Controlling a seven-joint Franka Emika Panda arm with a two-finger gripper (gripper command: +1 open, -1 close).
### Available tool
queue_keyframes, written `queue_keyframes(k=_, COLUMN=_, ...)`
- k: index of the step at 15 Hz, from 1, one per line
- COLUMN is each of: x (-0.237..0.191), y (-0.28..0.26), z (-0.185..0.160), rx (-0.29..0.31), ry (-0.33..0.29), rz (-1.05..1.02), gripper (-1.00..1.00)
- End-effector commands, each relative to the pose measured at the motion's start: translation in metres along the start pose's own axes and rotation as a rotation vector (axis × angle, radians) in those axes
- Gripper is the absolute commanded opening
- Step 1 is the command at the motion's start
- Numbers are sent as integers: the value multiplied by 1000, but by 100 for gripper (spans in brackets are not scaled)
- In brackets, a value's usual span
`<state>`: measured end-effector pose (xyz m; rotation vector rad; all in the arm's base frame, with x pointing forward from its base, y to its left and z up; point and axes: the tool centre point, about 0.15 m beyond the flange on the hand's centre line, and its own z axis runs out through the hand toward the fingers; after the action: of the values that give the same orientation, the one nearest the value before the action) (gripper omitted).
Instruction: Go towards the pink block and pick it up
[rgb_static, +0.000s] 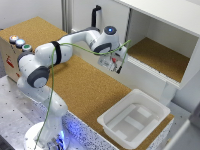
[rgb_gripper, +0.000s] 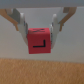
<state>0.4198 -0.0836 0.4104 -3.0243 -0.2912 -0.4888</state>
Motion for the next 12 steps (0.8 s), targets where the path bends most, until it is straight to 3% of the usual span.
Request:
queue_keyframes(k=1, x=-36, y=-47, z=71, rx=-161, ry=-19, rz=2, gripper=-100)
queue_keyframes(k=8, x=-41, y=-43, z=157, rx=-198, ry=-144, rz=156, gripper=-100)
queue_keyframes(k=11, x=-55, y=-40, z=180, rx=-166, ry=-178, rz=187, gripper=-100)
queue_keyframes(k=12, x=-59, y=-37, z=186, rx=-127, ry=-197, rz=215, gripper=-100)
